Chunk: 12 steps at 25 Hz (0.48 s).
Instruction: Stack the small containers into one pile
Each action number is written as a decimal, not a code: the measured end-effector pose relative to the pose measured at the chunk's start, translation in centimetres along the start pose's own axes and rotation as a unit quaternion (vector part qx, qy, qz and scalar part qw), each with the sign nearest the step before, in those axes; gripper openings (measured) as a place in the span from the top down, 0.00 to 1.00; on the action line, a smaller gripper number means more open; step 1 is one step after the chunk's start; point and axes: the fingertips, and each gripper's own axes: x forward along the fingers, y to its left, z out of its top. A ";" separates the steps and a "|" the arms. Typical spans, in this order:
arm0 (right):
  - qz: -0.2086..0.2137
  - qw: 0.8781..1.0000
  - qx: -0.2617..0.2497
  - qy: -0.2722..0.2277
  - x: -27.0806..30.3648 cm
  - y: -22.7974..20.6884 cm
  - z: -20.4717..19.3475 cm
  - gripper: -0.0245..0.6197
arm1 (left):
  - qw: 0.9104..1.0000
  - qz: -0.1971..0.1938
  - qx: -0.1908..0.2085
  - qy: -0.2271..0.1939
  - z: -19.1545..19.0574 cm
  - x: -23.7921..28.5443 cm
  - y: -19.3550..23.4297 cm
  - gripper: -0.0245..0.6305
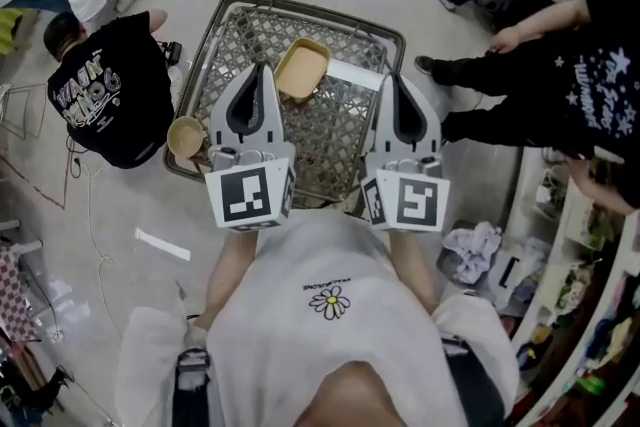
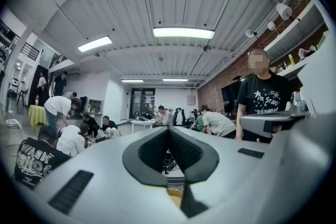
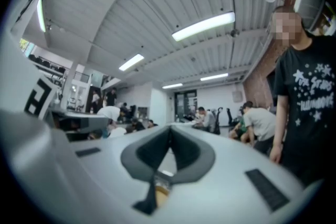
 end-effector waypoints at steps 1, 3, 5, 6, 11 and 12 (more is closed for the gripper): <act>0.001 1.000 0.001 0.001 -0.1 0.0 -0.2 0.91 | 1.000 0.000 0.000 -0.002 0.0 0.0 0.0 0.92; 0.002 1.000 0.001 0.003 0.0 -0.1 -0.4 0.91 | 1.000 0.002 0.001 -0.002 0.0 0.0 0.0 0.92; 0.003 1.000 0.003 0.004 0.2 -0.1 -0.5 0.91 | 1.000 0.002 0.002 -0.001 0.0 0.1 0.1 0.92; 0.003 1.000 0.004 0.004 0.3 0.0 -0.4 0.91 | 1.000 0.001 -0.001 0.000 0.0 0.1 0.2 0.92; 0.007 1.000 0.006 0.002 -0.3 0.0 -0.4 0.91 | 1.000 -0.001 -0.015 0.003 0.0 -0.5 -0.2 0.92; 0.007 1.000 0.005 0.003 -0.6 -0.1 -0.5 0.91 | 1.000 -0.001 -0.014 0.004 -0.1 -0.7 -0.4 0.92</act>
